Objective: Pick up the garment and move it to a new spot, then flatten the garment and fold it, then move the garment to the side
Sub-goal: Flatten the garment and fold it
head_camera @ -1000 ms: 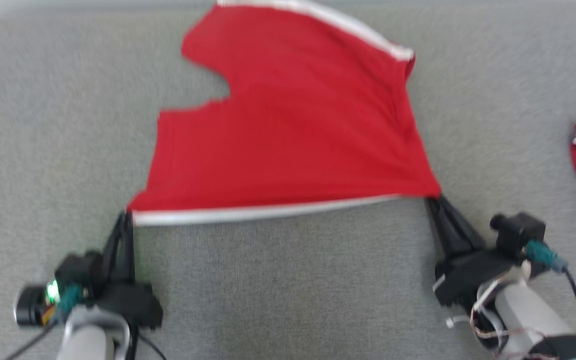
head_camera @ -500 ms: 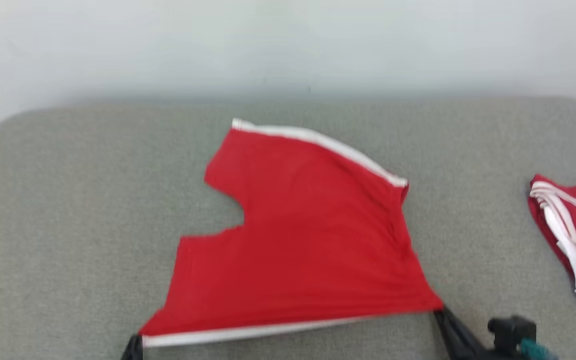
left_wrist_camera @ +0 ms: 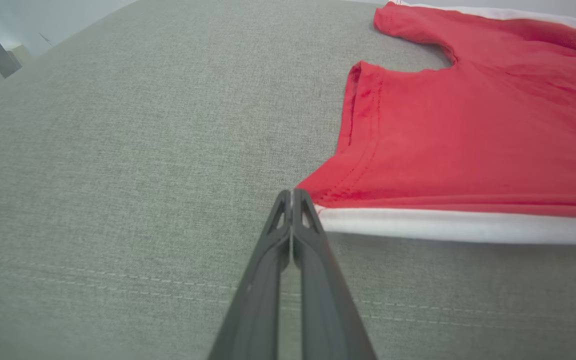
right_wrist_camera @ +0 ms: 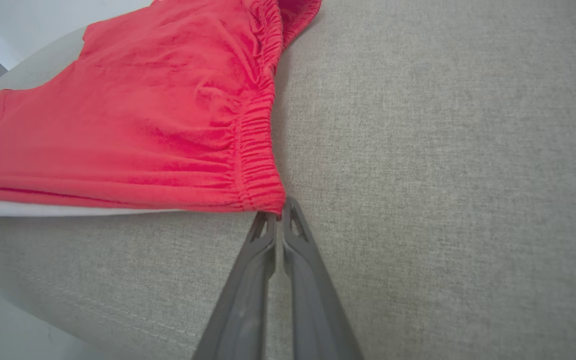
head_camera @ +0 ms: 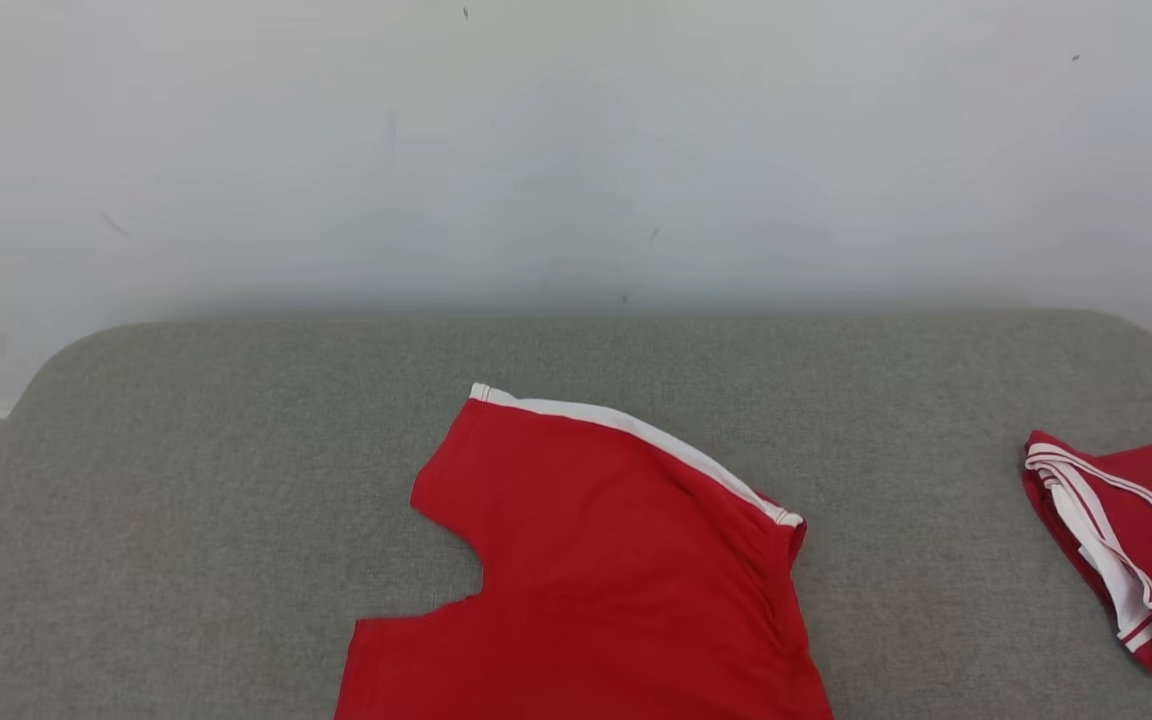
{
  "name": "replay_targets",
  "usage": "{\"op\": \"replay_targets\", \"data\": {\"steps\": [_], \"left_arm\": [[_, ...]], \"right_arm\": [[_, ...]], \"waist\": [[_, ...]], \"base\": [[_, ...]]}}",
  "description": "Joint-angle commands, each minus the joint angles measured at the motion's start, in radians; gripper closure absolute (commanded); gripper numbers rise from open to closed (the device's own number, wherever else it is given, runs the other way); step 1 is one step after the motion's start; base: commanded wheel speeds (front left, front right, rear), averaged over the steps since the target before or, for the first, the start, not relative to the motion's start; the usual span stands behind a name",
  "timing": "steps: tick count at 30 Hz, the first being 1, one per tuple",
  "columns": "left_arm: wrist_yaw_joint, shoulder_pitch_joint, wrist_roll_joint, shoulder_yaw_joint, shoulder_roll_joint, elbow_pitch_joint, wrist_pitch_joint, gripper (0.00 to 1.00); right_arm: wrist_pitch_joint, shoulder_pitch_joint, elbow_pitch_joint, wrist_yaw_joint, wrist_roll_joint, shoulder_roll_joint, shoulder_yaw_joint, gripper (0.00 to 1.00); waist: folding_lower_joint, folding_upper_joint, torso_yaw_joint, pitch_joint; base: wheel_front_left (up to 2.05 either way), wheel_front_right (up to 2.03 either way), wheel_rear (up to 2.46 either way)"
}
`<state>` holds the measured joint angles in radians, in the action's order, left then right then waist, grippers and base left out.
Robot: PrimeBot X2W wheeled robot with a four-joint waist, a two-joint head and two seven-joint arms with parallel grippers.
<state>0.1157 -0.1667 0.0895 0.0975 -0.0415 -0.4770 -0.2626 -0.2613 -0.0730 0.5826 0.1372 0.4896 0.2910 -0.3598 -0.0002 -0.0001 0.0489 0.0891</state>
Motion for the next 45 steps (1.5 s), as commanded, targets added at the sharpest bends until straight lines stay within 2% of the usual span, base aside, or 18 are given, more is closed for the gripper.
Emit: {"op": "replay_targets", "data": {"steps": [1,7,11,14,17,21,27,28,33,34,35,36,37,38,39,40,45], "left_arm": [[-0.007,-0.015,-0.001,0.021,-0.018,0.002,-0.003,1.0],[-0.014,-0.024,-0.015,0.026,-0.016,0.042,-0.003,1.0],[-0.006,0.029,-0.036,0.001,-0.018,0.079,-0.003,1.0],[0.003,0.1,-0.055,-0.019,-0.044,0.1,-0.003,1.0],[0.01,0.202,-0.067,-0.05,-0.102,0.098,-0.003,1.0],[0.012,0.347,-0.082,-0.145,-0.187,0.083,-0.003,1.0],[0.013,0.603,-0.021,-0.328,-0.32,0.026,-0.003,1.0],[0.013,0.603,-0.021,-0.328,-0.32,0.026,-0.003,1.0],[0.013,0.801,0.027,-0.458,-0.392,-0.058,-0.003,1.0],[0.013,0.868,0.058,-0.509,-0.41,-0.1,-0.003,1.0],[0.013,0.868,0.058,-0.509,-0.41,-0.1,-0.003,1.0],[0.013,0.928,0.084,-0.563,-0.425,-0.135,-0.003,1.0],[0.013,0.928,0.084,-0.563,-0.425,-0.135,-0.003,1.0],[0.014,0.976,0.119,-0.629,-0.438,-0.164,-0.003,1.0],[0.014,0.976,0.119,-0.629,-0.438,-0.164,-0.003,1.0],[0.014,1.023,0.154,-0.675,-0.453,-0.19,-0.003,1.0],[0.014,1.102,0.254,-0.764,-0.485,-0.228,-0.003,1.0]], "right_arm": [[-0.005,-0.013,0.003,-0.012,0.002,0.015,0.008,1.0],[-0.005,-0.04,-0.022,-0.012,0.027,0.022,-0.019,1.0],[-0.005,-0.026,-0.068,-0.009,0.059,0.012,-0.024,1.0],[-0.005,0.017,-0.089,-0.009,0.106,-0.009,-0.007,1.0],[-0.005,0.061,-0.105,-0.009,0.145,-0.022,0.003,1.0],[-0.005,0.144,-0.114,-0.009,0.191,-0.027,0.002,1.0],[-0.005,0.299,-0.107,-0.008,0.224,-0.049,0.012,1.0],[-0.005,0.299,-0.107,-0.008,0.224,-0.049,0.012,1.0],[-0.004,0.409,-0.099,-0.008,0.214,-0.08,0.018,1.0],[-0.004,0.437,-0.09,-0.008,0.208,-0.092,0.03,1.0],[-0.004,0.437,-0.09,-0.008,0.208,-0.092,0.03,1.0],[-0.004,0.46,-0.085,-0.008,0.206,-0.103,0.05,1.0],[-0.004,0.46,-0.085,-0.008,0.206,-0.103,0.05,1.0],[-0.004,0.478,-0.084,-0.008,0.203,-0.114,0.055,1.0],[-0.004,0.478,-0.084,-0.008,0.203,-0.114,0.055,1.0],[-0.004,0.49,-0.086,-0.008,0.201,-0.122,0.057,1.0],[-0.004,0.515,-0.097,-0.008,0.204,-0.136,0.042,1.0]], "waist": [[0.0002,0.0001,-0.004,0.013],[0.0002,0.0001,-0.015,0.019],[0.0002,0.0001,-0.026,-0.001],[0.0002,0.0001,-0.03,-0.028],[0.0002,0.0001,-0.036,-0.064],[0.0002,0.0001,-0.049,-0.12],[0.0002,0.0001,-0.08,-0.247],[0.0002,0.0001,-0.08,-0.247],[0.0002,0.0001,-0.104,-0.33],[0.0002,0.0001,-0.116,-0.356],[0.0002,0.0001,-0.116,-0.356],[0.0002,0.0001,-0.128,-0.379],[0.0002,0.0001,-0.128,-0.379],[0.0002,0.0001,-0.139,-0.398],[0.0002,0.0001,-0.139,-0.398],[0.0002,0.0001,-0.15,-0.414],[0.0002,0.0001,-0.182,-0.45]], "base": [[0.0,0.0,0.0],[0.0,0.0,0.0],[0.0,0.0,0.0],[0.0,0.0,0.0],[0.0,0.0,0.0],[0.0,0.0,0.0],[0.0,0.0,0.0],[0.0,0.0,0.0],[0.0,0.0,0.0],[0.0,0.0,0.0],[0.0,0.0,0.0],[0.0,0.0,0.0],[0.0,0.0,0.0],[0.0,0.0,0.0],[0.0,0.0,0.0],[0.0,0.0,0.0],[0.0,0.0,0.0]]}}
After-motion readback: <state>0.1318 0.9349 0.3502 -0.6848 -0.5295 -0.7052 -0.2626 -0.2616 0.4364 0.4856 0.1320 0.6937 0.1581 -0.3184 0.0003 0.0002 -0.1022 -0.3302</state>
